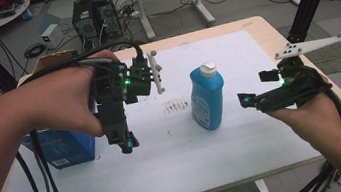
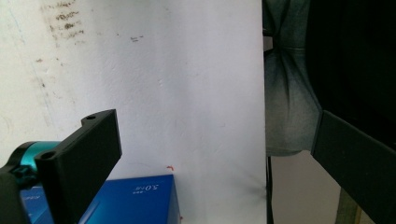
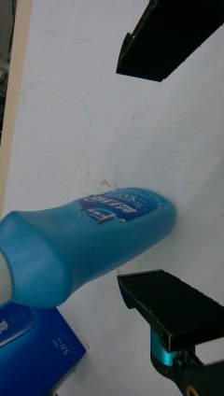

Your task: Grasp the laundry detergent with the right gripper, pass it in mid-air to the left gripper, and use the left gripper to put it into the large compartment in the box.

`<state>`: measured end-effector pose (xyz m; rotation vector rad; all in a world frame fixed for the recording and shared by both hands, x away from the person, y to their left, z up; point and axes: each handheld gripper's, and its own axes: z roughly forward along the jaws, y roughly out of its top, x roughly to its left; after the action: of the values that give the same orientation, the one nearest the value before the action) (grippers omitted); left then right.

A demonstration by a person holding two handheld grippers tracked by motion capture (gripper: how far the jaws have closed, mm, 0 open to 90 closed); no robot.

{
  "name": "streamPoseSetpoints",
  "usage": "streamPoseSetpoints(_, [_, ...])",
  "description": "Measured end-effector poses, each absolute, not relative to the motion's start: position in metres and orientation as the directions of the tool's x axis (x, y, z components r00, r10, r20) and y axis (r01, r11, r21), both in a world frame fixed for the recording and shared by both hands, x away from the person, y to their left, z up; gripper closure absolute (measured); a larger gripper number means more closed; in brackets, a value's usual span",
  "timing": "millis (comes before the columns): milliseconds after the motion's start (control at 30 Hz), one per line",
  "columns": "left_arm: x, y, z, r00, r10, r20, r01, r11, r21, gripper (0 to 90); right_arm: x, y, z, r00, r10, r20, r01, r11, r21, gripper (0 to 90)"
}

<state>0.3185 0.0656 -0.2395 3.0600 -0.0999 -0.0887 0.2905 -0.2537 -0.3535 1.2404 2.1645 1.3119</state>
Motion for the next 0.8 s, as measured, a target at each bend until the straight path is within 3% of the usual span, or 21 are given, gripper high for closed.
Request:
streamPoseSetpoints(400, [0.317,0.064,-0.24,0.996,-0.073,-0.053,-0.069,-0.994,0.084,1.7,0.269,-0.226,-0.394,-0.541,0.808,0.233,0.517,0.102,0.85,1.0])
streamPoseSetpoints(800, [0.317,0.069,-0.243,0.996,-0.061,-0.057,-0.056,-0.994,0.089,1.7,0.268,-0.195,-0.408,-0.536,0.824,0.185,0.476,0.114,0.872,1.0])
